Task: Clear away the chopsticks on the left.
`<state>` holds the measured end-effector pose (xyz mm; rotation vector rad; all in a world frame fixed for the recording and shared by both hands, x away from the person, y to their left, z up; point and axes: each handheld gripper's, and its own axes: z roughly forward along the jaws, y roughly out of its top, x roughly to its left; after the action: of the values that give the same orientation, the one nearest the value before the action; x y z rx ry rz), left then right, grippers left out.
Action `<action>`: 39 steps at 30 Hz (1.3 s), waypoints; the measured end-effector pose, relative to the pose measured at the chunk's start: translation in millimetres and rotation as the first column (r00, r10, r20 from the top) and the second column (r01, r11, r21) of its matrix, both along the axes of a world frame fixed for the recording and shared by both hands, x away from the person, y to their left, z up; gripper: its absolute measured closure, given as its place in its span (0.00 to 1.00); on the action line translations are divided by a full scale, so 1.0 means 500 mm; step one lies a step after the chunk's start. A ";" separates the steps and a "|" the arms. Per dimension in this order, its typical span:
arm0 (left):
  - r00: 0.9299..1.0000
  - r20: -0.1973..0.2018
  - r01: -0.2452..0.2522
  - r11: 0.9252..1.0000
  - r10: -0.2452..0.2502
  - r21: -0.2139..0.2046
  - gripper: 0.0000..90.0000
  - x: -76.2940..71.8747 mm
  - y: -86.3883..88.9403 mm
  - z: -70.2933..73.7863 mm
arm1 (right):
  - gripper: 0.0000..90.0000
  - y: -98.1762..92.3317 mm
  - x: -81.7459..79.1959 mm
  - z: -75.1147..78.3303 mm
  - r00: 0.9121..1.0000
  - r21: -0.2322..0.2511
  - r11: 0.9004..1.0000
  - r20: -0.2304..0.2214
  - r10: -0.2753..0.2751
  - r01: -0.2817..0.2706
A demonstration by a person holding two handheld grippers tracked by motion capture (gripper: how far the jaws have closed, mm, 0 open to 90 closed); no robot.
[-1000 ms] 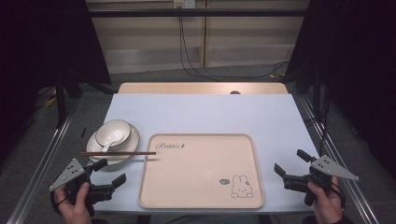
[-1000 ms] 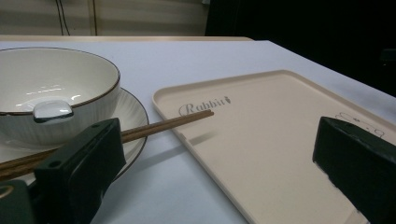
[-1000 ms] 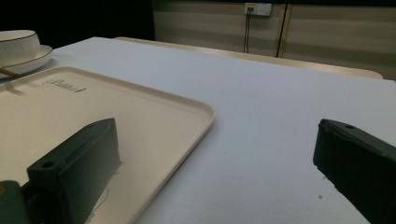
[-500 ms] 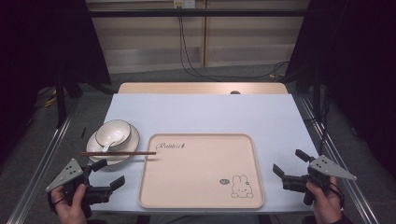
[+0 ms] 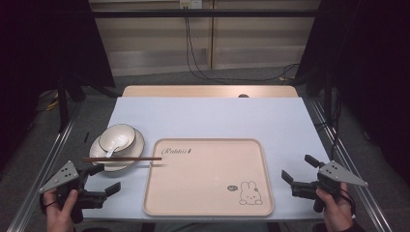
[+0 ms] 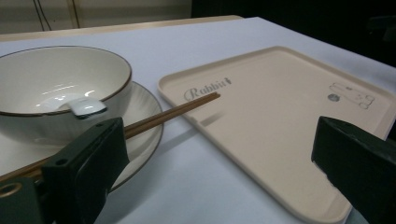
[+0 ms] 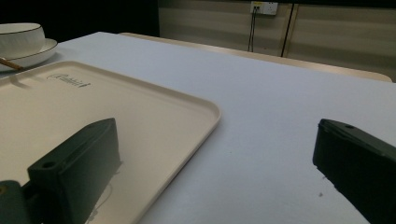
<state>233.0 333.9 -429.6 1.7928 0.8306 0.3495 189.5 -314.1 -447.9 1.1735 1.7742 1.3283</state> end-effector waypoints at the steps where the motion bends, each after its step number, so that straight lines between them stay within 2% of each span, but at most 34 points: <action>1: 1.000 -0.010 0.006 1.000 -0.006 -0.001 0.04 0.003 0.008 0.000 | 0.01 0.000 0.000 0.000 1.000 0.000 1.000 0.001 0.001 -0.001; 3: 0.999 -0.019 0.028 1.000 -0.028 0.005 0.05 0.009 0.020 0.001 | 0.00 0.001 0.000 0.000 1.000 -0.004 1.000 0.003 0.004 -0.004; 6: 0.998 -0.060 0.030 0.999 -0.031 -0.014 0.05 0.020 0.036 0.002 | 0.01 0.002 0.000 0.000 1.000 -0.003 1.000 0.001 0.009 -0.009; 7: 0.996 -0.062 0.067 0.998 -0.068 -0.006 0.07 0.028 0.046 0.004 | 0.01 0.002 0.001 0.000 1.000 -0.006 1.000 0.003 0.008 -0.008; 8: 0.996 -0.062 0.067 0.998 -0.068 -0.006 0.08 0.028 0.046 0.004 | 0.01 0.002 0.001 0.000 1.000 -0.006 1.000 0.003 0.008 -0.008; 9: 0.996 -0.064 0.066 0.998 -0.064 0.019 0.08 0.031 0.050 0.006 | 0.01 0.003 0.003 0.000 1.000 0.000 1.000 -0.005 0.013 -0.013; 11: 0.994 -0.078 0.079 0.996 -0.077 0.029 0.08 0.042 0.060 0.007 | 0.01 0.004 0.005 0.000 1.000 -0.002 1.000 -0.002 0.015 -0.015; 12: 0.994 -0.076 0.081 0.996 -0.077 0.048 0.09 0.046 0.062 0.008 | 0.01 0.005 0.006 0.000 1.000 0.002 1.000 -0.008 0.014 -0.014; 13: 0.993 -0.077 0.090 0.993 -0.084 0.074 0.10 0.052 0.067 0.008 | 0.01 0.005 0.006 -0.001 1.000 0.001 1.000 -0.010 0.016 -0.016; 16: 0.992 -0.074 0.105 0.989 -0.097 0.106 0.10 0.064 0.075 0.007 | 0.01 0.007 0.009 -0.001 1.000 -0.002 1.000 -0.009 0.016 -0.016; 17: 0.993 -0.066 0.108 0.984 -0.100 0.138 0.10 0.068 0.080 0.009 | 0.01 0.007 0.009 -0.002 1.000 -0.002 1.000 -0.011 0.017 -0.017; 18: 0.992 -0.068 0.110 0.986 -0.102 0.127 0.10 0.070 0.081 0.009 | 0.01 0.007 0.008 -0.002 1.000 -0.002 1.000 -0.011 0.018 -0.018; 20: 0.992 -0.073 0.108 0.984 -0.099 0.141 0.10 0.075 0.087 0.008 | 0.01 0.005 0.006 -0.001 1.000 0.002 1.000 -0.010 0.015 -0.015; 22: 0.990 -0.079 0.129 0.979 -0.117 0.157 0.11 0.083 0.094 0.005 | 0.01 0.004 0.005 -0.001 1.000 -0.003 1.000 -0.003 0.014 -0.014; 24: 0.989 -0.075 0.142 0.973 -0.130 0.183 0.17 0.089 0.100 0.004 | 0.01 0.004 0.005 -0.001 1.000 -0.004 1.000 -0.007 0.021 -0.021; 26: 0.989 -0.054 0.142 0.969 -0.134 0.202 0.23 0.097 0.107 0.003 | 0.01 0.006 0.005 -0.002 1.000 -0.004 1.000 -0.008 0.021 -0.021; 28: 0.990 -0.033 0.142 0.962 -0.138 0.235 0.30 0.100 0.112 0.004 | 0.01 0.006 0.006 -0.002 1.000 -0.005 1.000 -0.012 0.021 -0.021; 29: 0.989 -0.029 0.149 0.960 -0.146 0.236 0.32 0.104 0.115 0.003 | 0.01 0.006 0.006 -0.002 1.000 -0.005 1.000 -0.011 0.021 -0.021; 30: 0.988 -0.024 0.154 0.954 -0.153 0.257 0.38 0.105 0.118 0.004 | 0.01 0.006 0.006 -0.002 1.000 -0.002 1.000 -0.011 0.021 -0.021; 31: 0.987 -0.019 0.157 0.952 -0.158 0.264 0.44 0.108 0.120 0.004 | 0.01 0.006 0.006 -0.002 1.000 -0.004 1.000 -0.010 0.021 -0.021; 32: 0.988 -0.018 0.155 0.951 -0.155 0.268 0.44 0.109 0.121 0.005 | 0.01 0.006 0.007 -0.002 1.000 -0.008 1.000 -0.010 0.021 -0.021; 33: 0.985 -0.020 0.170 0.944 -0.171 0.284 0.46 0.111 0.122 0.006 | 0.01 0.007 0.008 -0.003 1.000 -0.009 1.000 -0.008 0.019 -0.019; 34: 0.980 -0.024 0.194 0.936 -0.196 0.292 0.54 0.114 0.122 0.005 | 0.01 0.008 0.007 -0.002 1.000 -0.007 1.000 -0.013 0.024 -0.024; 35: 0.979 -0.032 0.201 0.929 -0.201 0.310 0.58 0.117 0.121 0.006 | 0.01 0.008 0.007 -0.002 1.000 -0.006 1.000 -0.013 0.026 -0.026; 38: 0.976 -0.030 0.214 0.914 -0.217 0.344 0.62 0.129 0.114 0.004 | 0.01 0.009 0.008 -0.002 1.000 -0.008 1.000 -0.011 0.025 -0.025; 39: 0.973 -0.032 0.225 0.906 -0.229 0.359 0.62 0.135 0.111 0.005 | 0.01 0.009 0.008 -0.002 1.000 -0.009 1.000 -0.011 0.025 -0.026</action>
<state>300.3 389.6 -427.1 2.2047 0.5631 0.3756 193.7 -309.7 -449.1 1.1591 1.8068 1.3297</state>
